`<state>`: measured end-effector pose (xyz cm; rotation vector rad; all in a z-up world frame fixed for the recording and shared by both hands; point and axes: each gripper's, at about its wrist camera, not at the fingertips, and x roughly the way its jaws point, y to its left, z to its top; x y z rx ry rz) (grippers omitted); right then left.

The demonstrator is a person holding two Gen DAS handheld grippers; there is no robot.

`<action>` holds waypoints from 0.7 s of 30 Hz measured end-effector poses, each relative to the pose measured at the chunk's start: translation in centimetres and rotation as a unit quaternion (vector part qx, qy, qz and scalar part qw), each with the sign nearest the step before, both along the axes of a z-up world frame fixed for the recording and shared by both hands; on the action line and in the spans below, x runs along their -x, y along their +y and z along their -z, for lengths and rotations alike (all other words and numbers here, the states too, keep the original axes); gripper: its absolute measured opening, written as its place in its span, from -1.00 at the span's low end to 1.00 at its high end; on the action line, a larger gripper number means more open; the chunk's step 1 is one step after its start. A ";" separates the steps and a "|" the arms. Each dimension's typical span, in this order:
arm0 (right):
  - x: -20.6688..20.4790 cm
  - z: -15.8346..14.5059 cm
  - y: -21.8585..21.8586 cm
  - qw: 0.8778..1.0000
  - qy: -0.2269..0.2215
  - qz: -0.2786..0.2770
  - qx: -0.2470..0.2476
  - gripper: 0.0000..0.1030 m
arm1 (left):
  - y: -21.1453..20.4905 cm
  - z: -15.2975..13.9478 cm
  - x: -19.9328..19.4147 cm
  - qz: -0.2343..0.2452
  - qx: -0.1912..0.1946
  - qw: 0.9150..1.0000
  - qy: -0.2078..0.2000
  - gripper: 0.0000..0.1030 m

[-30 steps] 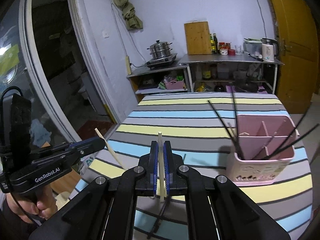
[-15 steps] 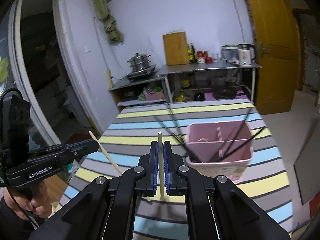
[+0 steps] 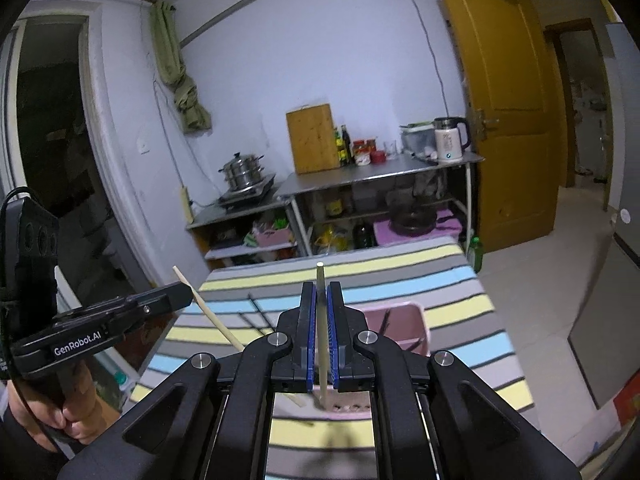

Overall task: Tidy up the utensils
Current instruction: 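Carry the wooden chopsticks in both grippers over the pink basket, then drop the wooden chopsticks into the basket by opening both grippers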

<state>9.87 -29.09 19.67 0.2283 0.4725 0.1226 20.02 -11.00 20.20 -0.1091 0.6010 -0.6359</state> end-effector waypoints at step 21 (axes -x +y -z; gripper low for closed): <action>-3.7 4.0 -0.2 1.000 0.017 0.013 0.007 -0.89 | -3.2 4.7 -4.0 0.010 -0.018 1.000 0.013 -0.94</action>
